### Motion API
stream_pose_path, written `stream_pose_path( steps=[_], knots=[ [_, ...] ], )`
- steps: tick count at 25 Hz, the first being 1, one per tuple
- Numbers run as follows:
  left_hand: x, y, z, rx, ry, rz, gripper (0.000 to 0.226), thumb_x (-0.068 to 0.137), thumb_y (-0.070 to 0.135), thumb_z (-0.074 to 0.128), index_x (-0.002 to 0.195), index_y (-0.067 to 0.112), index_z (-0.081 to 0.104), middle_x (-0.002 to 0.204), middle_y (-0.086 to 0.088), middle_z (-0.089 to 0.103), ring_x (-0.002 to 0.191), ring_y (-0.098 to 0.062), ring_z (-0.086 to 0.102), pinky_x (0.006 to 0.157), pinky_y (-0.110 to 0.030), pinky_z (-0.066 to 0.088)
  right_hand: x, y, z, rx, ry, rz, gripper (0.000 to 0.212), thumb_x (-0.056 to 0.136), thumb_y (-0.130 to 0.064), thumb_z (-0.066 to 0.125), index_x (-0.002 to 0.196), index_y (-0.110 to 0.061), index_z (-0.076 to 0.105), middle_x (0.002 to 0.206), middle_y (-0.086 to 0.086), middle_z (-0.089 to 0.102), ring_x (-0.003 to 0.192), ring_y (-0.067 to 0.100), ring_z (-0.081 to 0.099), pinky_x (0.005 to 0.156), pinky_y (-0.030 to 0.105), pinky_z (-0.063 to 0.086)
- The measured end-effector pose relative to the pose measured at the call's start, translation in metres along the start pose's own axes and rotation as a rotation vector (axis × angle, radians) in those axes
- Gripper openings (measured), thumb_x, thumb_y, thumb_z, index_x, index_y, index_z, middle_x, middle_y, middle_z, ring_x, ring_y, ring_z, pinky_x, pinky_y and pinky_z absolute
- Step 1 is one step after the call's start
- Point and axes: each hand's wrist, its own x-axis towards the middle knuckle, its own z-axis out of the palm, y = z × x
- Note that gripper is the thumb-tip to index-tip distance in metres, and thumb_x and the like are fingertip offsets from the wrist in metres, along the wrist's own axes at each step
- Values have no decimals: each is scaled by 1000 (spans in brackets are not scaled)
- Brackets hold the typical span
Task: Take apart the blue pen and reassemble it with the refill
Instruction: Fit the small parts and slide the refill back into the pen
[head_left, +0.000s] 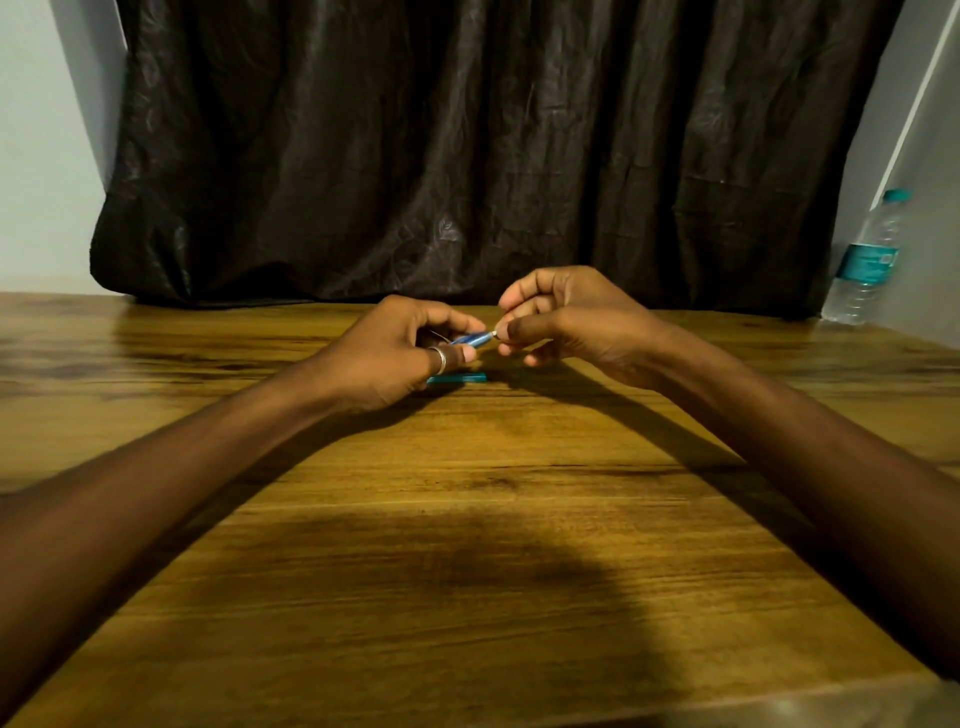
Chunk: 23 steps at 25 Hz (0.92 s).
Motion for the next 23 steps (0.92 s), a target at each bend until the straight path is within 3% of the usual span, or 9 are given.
stream_pose_path(
  steps=[4,8,12,17,21,23],
  knots=[
    [0,1,0,26,-11,5,28,91,12,70,118,20,70,102,10,72,85,11,66,72,-6,49,2,2,0,-58,-9,-12,30,85,1,72,111,-9,59,85,9,78,81,19,76,56,26,56],
    [0,-2,3,29,-9,6,31,89,6,71,119,13,69,94,11,70,75,14,63,61,-5,46,5,4,3,-182,-25,-52,29,83,5,70,103,-12,60,76,2,76,69,13,73,54,25,56],
    [1,-4,1,23,-27,-25,35,87,7,73,119,20,67,95,5,69,77,6,64,57,-9,47,3,4,6,-212,-32,-60,28,82,7,69,102,-10,60,75,2,72,63,9,68,52,23,56],
    [1,-1,3,-82,12,-59,35,87,4,73,118,18,65,95,1,69,82,-7,65,57,-12,50,0,-1,7,-55,23,-39,24,85,5,69,104,-6,60,74,6,74,70,16,73,53,23,55],
    [0,5,4,-203,98,-104,34,88,5,71,118,18,63,97,0,68,89,-15,65,68,-30,56,1,0,13,229,111,-33,25,84,8,69,99,-8,58,80,11,72,73,19,71,55,25,54],
    [0,6,5,-248,131,-139,35,88,6,71,121,15,64,105,-6,70,92,-17,66,70,-31,56,2,1,17,334,138,-18,25,85,9,68,99,-9,58,85,12,73,74,18,73,56,24,55]
  ],
)
